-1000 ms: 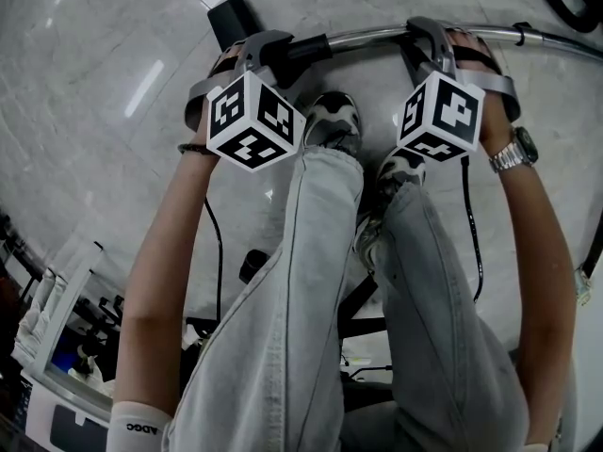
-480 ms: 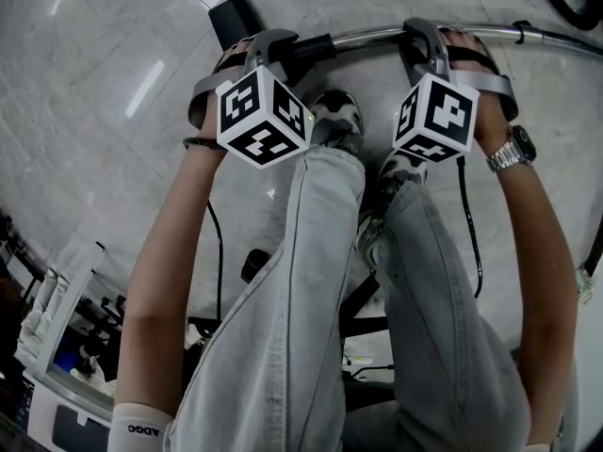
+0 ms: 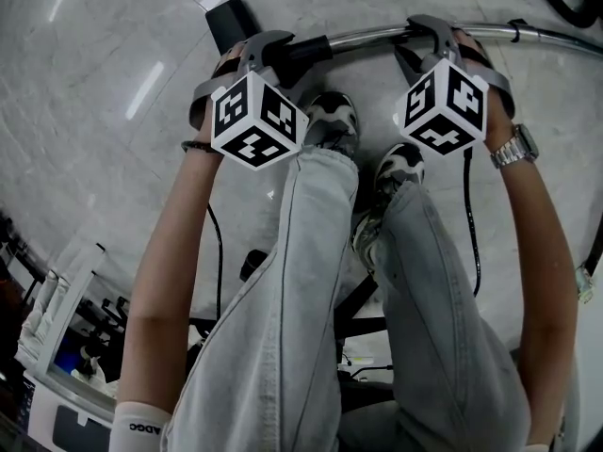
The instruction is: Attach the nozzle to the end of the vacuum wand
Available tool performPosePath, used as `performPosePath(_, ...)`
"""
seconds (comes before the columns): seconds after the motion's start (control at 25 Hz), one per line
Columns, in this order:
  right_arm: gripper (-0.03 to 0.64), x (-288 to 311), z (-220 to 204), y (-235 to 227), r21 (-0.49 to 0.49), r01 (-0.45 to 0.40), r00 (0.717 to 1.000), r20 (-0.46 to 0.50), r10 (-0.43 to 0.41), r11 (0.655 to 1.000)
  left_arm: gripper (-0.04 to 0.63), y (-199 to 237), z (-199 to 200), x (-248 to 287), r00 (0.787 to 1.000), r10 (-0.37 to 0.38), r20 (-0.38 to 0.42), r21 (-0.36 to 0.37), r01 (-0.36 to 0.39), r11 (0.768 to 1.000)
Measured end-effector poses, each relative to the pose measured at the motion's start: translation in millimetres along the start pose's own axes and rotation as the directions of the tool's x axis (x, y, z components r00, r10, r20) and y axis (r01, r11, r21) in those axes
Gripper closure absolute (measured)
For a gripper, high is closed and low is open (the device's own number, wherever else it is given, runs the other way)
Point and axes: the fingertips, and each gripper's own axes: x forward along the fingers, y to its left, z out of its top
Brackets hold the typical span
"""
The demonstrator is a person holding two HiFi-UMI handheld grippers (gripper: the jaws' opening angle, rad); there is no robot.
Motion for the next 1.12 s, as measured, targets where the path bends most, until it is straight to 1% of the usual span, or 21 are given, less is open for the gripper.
performPosePath(0.04, 0.431, -0.4, -2.2, -0.5, 0.017, -0.014, 1.000, -0.001, 0.014, 1.000, 0.399, -1.0, 0.1, -0.1, 1.000, -0.009, 0.002, -0.002, 0.009, 1.000)
performPosePath(0.12, 0.407, -1.4, -6.8, -1.6, 0.029, -0.034, 0.999, 0.001, 0.034, 0.999, 0.369, -5.0, 0.6, -1.7, 0.999, -0.032, 0.012, -0.007, 0.032, 0.999)
performPosePath(0.24, 0.396, -8.6, -11.0, -6.5, 0.045, -0.032, 0.999, 0.037, 0.031, 0.998, 0.328, -10.8, 0.3, -7.2, 0.999, -0.047, 0.017, -0.014, 0.047, 0.999)
performPosePath(0.28, 0.397, -12.2, -11.1, -9.9, 0.065, -0.024, 0.998, 0.058, 0.020, 0.998, 0.328, -11.0, 0.7, -10.4, 0.999, -0.038, 0.024, -0.031, 0.039, 0.999)
performPosePath(0.36, 0.397, -19.2, -10.5, -17.9, 0.132, -0.009, 0.994, 0.107, -0.005, 0.991, 0.329, -9.0, 4.2, -19.1, 0.998, -0.004, 0.062, -0.088, 0.010, 0.996)
performPosePath(0.44, 0.397, -24.0, -8.8, -24.9, 0.222, -0.029, 0.988, 0.155, -0.006, 0.975, 0.332, -5.2, 10.0, -28.8, 0.993, 0.032, 0.110, -0.132, -0.018, 0.991)
performPosePath(0.48, 0.399, -25.3, -6.5, -27.5, 0.266, -0.051, 0.984, 0.178, 0.003, 0.963, 0.353, -2.0, 12.7, -34.7, 0.989, 0.060, 0.132, -0.144, -0.040, 0.989)
performPosePath(0.52, 0.399, -26.2, -3.5, -29.6, 0.304, -0.075, 0.980, 0.199, 0.014, 0.950, 0.392, 2.3, 14.9, -41.4, 0.984, 0.095, 0.150, -0.156, -0.071, 0.985)
performPosePath(0.6, 0.417, -30.4, 2.8, -34.0, 0.351, -0.104, 0.973, 0.230, 0.022, 0.931, 0.488, 13.4, 19.1, -56.0, 0.968, 0.179, 0.174, -0.201, -0.143, 0.969)
performPosePath(0.64, 0.464, -34.4, 5.6, -37.3, 0.362, -0.102, 0.970, 0.243, 0.012, 0.926, 0.533, 19.7, 21.9, -63.5, 0.958, 0.218, 0.184, -0.237, -0.172, 0.956)
performPosePath(0.68, 0.518, -39.4, 8.1, -41.3, 0.371, -0.093, 0.967, 0.257, -0.006, 0.924, 0.558, 25.5, 25.5, -70.3, 0.948, 0.249, 0.198, -0.276, -0.190, 0.942)
performPosePath(0.76, 0.602, -51.2, 11.5, -49.1, 0.392, -0.075, 0.958, 0.284, -0.043, 0.917, 0.577, 34.8, 34.5, -81.9, 0.928, 0.286, 0.240, -0.359, -0.189, 0.914)
performPosePath(0.84, 0.612, -64.4, 13.4, -54.7, 0.424, -0.080, 0.947, 0.314, -0.064, 0.902, 0.584, 42.4, 44.8, -93.5, 0.907, 0.309, 0.285, -0.431, -0.167, 0.887)
performPosePath(0.92, 0.612, -80.5, 13.5, -58.9, 0.466, -0.090, 0.937, 0.339, -0.084, 0.880, 0.584, 46.8, 54.6, -107.4, 0.890, 0.327, 0.319, -0.472, -0.150, 0.869)
performPosePath(0.96, 0.612, -89.8, 12.5, -61.0, 0.488, -0.090, 0.933, 0.347, -0.099, 0.868, 0.584, 48.2, 59.5, -115.6, 0.881, 0.336, 0.333, -0.480, -0.149, 0.865)
performPosePath(1.04, 0.612, -111.7, 8.4, -67.2, 0.539, -0.079, 0.922, 0.360, -0.145, 0.839, 0.584, 51.2, 69.9, -133.9, 0.865, 0.357, 0.352, -0.477, -0.162, 0.864)
performPosePath(1.12, 0.614, -137.3, 1.2, -75.9, 0.597, -0.063, 0.909, 0.366, -0.201, 0.800, 0.584, 55.9, 79.8, -156.3, 0.849, 0.382, 0.366, -0.474, -0.183, 0.861)
